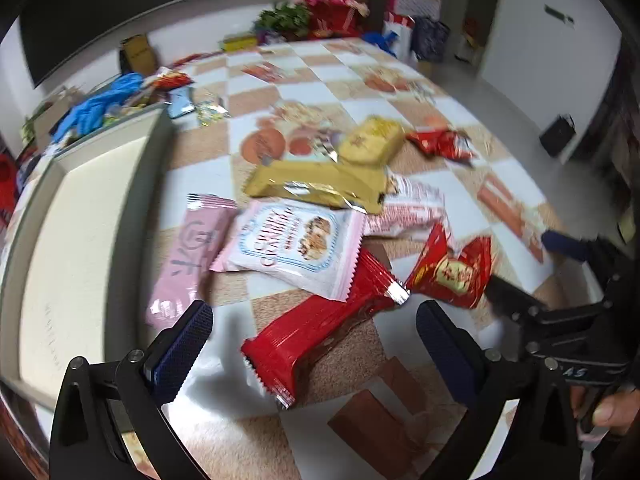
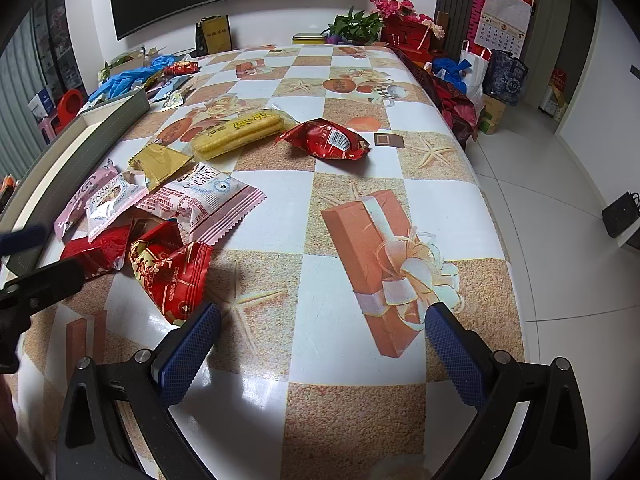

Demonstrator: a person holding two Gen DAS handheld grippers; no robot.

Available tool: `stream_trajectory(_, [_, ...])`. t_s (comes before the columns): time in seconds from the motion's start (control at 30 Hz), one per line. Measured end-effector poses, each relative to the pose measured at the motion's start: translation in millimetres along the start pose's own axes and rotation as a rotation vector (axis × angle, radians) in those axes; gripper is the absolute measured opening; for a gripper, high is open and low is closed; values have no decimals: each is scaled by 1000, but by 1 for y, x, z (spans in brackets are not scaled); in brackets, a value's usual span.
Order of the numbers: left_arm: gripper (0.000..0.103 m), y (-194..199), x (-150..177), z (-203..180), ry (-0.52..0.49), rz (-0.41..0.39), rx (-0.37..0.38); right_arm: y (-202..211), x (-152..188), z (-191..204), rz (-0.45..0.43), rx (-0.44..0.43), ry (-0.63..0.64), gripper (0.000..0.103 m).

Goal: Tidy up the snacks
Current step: 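Grasp the red wrapped snack bar with the left gripper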

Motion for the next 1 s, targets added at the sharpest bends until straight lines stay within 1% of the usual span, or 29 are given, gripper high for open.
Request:
stream_trajectory(0.03, [72,-4,3,-1,-11,18,17,0,0,0,0,0,0,102])
stream_trajectory(0.07, [60,-3,4,-3,-29,12,15,0,0,0,-1,0,0,102])
stream_trajectory(0.1, [45,0,5,-4,-37,8,16,0,0,0,-1,-1,0,102])
stream_trajectory(0.13, [25,2,7,-5,-39,6,34,1,0,0,-1,-1,0,102])
stream_trajectory(0.17, [25,5,8,-7,-30,15,60,1,0,0,-1,-2,1,102])
stream_trajectory(0.2, [25,6,9,-6,-28,15,60,1,0,0,-2,-1,1,102])
stream_trajectory(0.3, [25,8,12,-6,-26,0,43,1,0,0,-2,-1,0,102])
stream_trajectory(0.4, [25,11,17,-2,-2,-20,37,1,0,0,-2,1,1,102])
stream_trajectory(0.67, [25,14,25,-1,-17,-73,-4,4,3,5,-3,9,17,102])
stream_trajectory(0.8, [25,14,27,-1,-25,-92,-10,4,3,5,25,-5,23,102])
stream_trajectory(0.83, [26,14,27,0,-25,-97,-7,6,4,7,30,-27,28,102])
stream_trajectory(0.9, [27,15,28,1,-24,-107,-4,17,4,15,2,-74,54,102])
stream_trajectory(1.0, [27,15,29,2,-28,-115,-10,28,1,33,-23,-93,128,102])
Point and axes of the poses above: each gripper's, at about its wrist camera, not at the fingertips, and y roughly against the way its jaws point, z to its left, x to its underside, the point moved 6 cm from there along -y, roughly the way its jaws point, and after that the axes turned 4 degrees about x, right-handed, at the moved point
